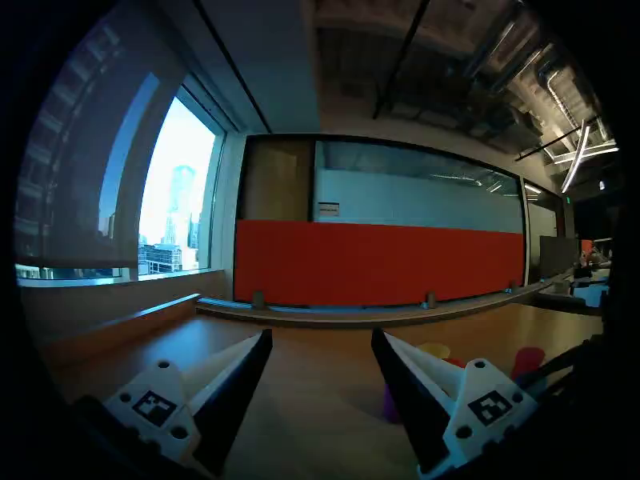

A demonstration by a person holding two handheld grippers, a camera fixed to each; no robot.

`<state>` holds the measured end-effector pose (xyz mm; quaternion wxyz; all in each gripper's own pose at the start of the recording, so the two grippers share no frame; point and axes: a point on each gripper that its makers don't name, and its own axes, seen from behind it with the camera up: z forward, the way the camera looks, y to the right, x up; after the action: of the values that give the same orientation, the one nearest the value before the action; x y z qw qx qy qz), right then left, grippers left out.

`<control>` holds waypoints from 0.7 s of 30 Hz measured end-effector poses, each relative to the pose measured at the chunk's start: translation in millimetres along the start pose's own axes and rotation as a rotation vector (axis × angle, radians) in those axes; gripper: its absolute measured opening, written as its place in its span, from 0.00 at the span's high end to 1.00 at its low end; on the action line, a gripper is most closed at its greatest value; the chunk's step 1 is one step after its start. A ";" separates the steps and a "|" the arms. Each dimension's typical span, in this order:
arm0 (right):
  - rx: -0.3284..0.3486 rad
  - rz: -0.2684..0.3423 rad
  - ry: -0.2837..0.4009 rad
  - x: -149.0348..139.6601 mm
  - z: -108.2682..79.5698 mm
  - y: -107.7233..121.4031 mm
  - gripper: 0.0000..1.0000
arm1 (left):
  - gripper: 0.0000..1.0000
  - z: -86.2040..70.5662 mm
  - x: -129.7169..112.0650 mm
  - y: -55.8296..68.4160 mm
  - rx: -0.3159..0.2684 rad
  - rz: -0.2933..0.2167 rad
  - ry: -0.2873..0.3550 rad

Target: Pour water

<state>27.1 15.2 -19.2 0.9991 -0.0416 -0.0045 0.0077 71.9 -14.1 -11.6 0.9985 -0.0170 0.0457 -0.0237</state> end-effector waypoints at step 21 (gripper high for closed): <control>-0.012 -0.026 -0.040 1.4 -0.5 -4.0 0.00 | 0.08 -6.4 -18.1 -15.5 0.110 0.085 0.005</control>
<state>28.6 11.1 -19.3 0.9986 -0.0472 -0.0251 -0.0044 52.6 -28.9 -15.8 0.9979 0.0400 0.0476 0.0163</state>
